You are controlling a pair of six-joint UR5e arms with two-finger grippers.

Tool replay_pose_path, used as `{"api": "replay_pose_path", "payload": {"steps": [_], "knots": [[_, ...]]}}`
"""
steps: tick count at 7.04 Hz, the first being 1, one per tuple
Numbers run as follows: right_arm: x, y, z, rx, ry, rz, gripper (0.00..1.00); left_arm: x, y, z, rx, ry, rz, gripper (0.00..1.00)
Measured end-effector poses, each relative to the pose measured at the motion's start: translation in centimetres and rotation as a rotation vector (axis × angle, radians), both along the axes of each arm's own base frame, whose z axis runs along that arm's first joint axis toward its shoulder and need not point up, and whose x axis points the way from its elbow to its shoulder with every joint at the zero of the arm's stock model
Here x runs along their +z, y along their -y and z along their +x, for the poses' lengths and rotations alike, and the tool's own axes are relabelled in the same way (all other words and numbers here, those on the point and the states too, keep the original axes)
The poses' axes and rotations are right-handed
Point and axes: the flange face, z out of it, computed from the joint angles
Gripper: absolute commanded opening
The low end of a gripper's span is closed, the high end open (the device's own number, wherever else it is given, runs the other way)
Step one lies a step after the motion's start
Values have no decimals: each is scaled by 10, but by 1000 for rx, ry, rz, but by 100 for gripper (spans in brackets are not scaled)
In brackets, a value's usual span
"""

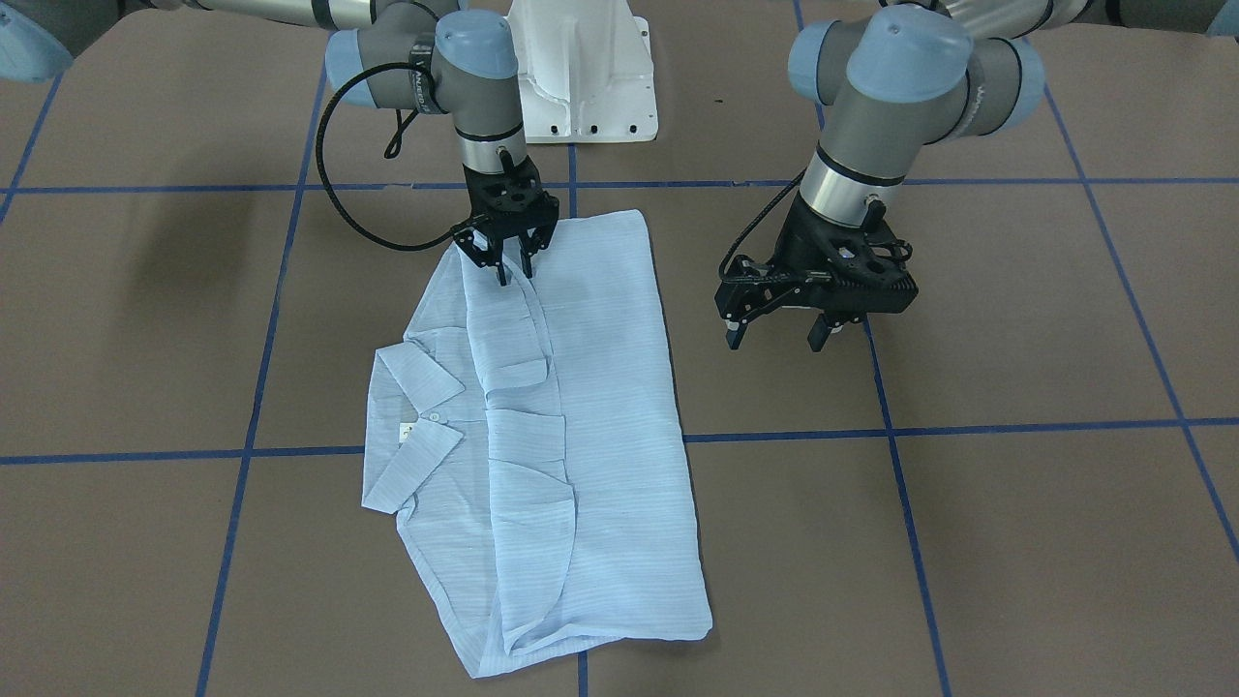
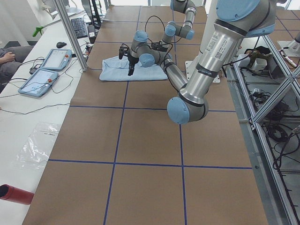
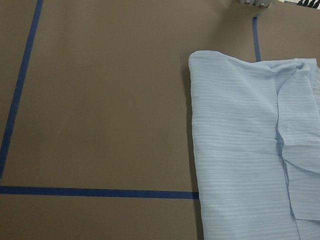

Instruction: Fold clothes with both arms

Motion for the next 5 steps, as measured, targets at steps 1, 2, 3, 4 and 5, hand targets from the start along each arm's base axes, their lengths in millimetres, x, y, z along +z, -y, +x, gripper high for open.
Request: {"api": "replay_pose_path", "payload": {"steps": [1, 2, 3, 4, 5], "knots": [[0, 0, 0, -1, 0, -1, 0, 0, 0, 0, 0, 0, 0, 100], [0, 0, 1, -1, 0, 0, 0, 0, 0, 1, 1, 0, 0, 100], [0, 1, 2, 0, 2, 0, 0, -1, 0, 2, 2, -1, 1, 100], [-3, 3, 5, 5, 7, 1, 0, -2, -2, 4, 1, -5, -4, 100], [-4, 7, 12, 15, 13, 3, 0, -5, -4, 7, -2, -13, -14, 100]]}}
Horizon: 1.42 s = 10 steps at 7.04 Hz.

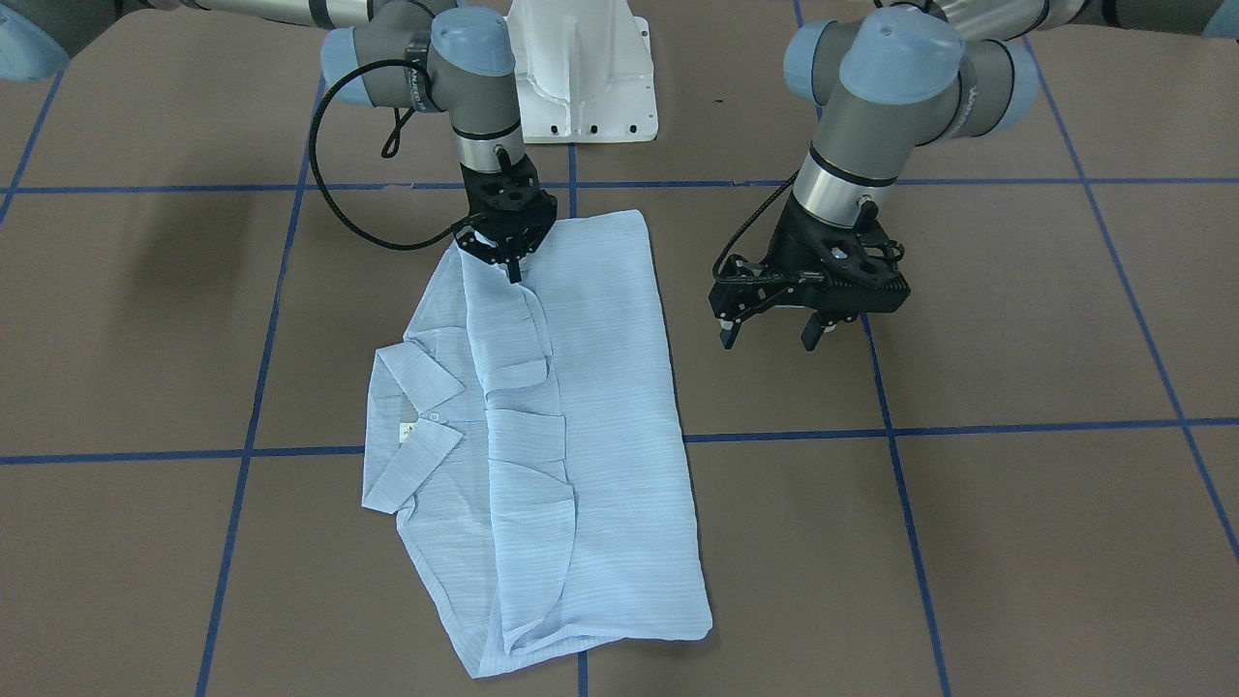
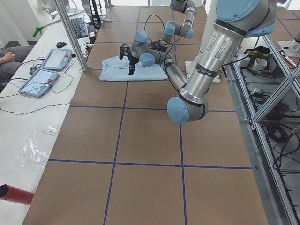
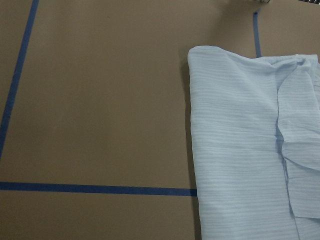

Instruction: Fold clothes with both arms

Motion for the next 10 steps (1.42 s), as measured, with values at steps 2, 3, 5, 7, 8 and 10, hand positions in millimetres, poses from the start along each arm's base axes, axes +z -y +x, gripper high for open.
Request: {"api": "replay_pose_path", "payload": {"steps": [2, 3, 5, 7, 8, 10], "knots": [[22, 12, 37, 35, -12, -7, 0, -6, -4, 6, -3, -16, -16, 100], [50, 12, 66, 49, -39, -23, 0, -11, -7, 10, -3, -26, -22, 100], [109, 13, 121, 80, -111, -75, 100, -20, -11, 15, -7, -43, -30, 100], [113, 27, 143, 125, -96, -101, 100, -20, -12, 18, -5, -43, -32, 100], [92, 37, 135, 145, -55, -99, 100, -19, -13, 19, -3, -41, -33, 100], [50, 73, 105, 182, -2, -86, 100, -16, -14, 20, 1, -37, -34, 100]]}}
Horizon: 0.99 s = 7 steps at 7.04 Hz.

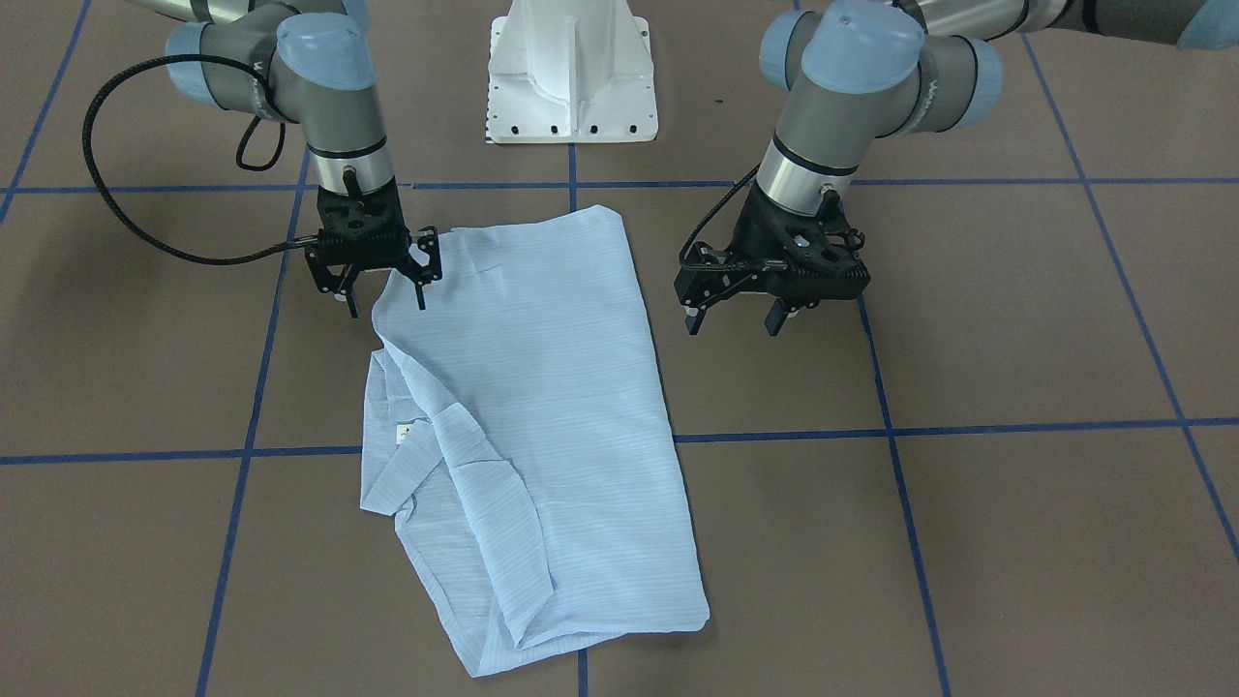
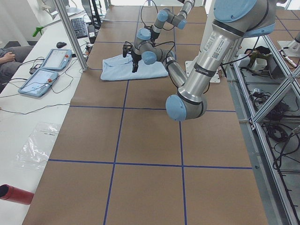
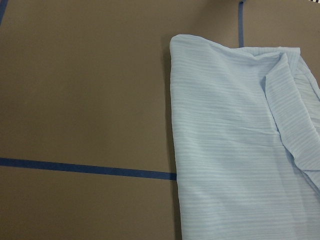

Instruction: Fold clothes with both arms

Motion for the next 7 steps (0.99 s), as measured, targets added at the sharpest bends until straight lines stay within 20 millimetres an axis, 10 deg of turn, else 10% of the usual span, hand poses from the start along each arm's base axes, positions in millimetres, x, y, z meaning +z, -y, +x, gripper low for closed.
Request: {"api": "replay_pose_path", "payload": {"steps": [3, 7], "knots": [[-19, 74, -59, 31, 0, 35, 100, 6, 0, 1, 3, 7, -1, 100], [-1, 114, -75, 10, -60, 84, 100, 23, 9, 13, 4, -1, 4, 100]]}}
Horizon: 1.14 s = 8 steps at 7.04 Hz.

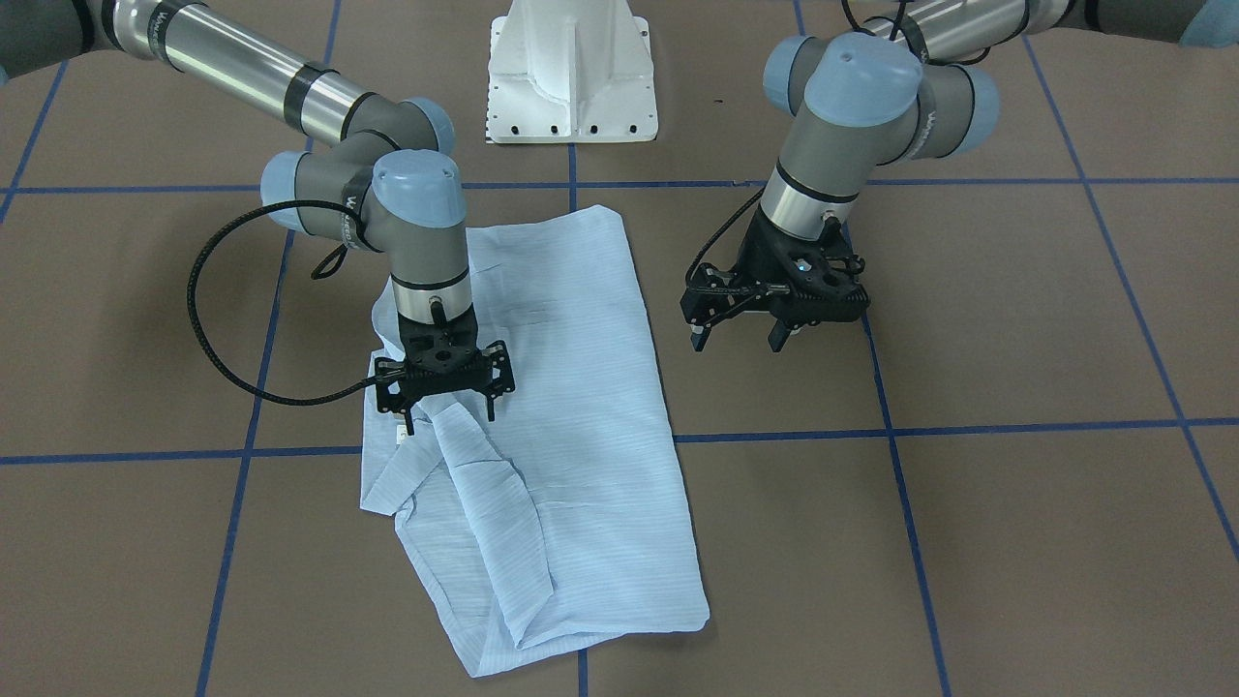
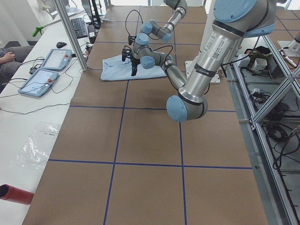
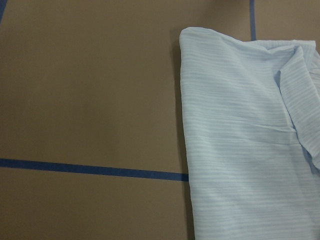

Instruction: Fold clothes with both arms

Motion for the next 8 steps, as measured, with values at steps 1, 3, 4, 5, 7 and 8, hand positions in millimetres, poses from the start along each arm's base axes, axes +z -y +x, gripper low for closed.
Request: {"api": "replay_pose_path", "payload": {"steps": [1, 3, 4, 5, 7, 8], "knots": [[7, 8, 3, -5, -22, 5, 100, 0, 0, 1, -1, -5, -1, 100], [23, 32, 28, -16, -62, 16, 100, -7, -2, 1, -2, -15, 3, 100], [41, 49, 51, -31, -88, 8, 100, -12, -3, 1, 0, -23, 8, 100], [71, 67, 81, -50, -115, -1, 100, -19, -4, 1, 1, -30, 14, 100], [117, 103, 144, -93, -107, -3, 100, -28, -4, 3, 1, -39, 25, 100], [111, 114, 154, -100, -80, -1, 100, -30, -4, 3, 1, -40, 29, 100]]}}
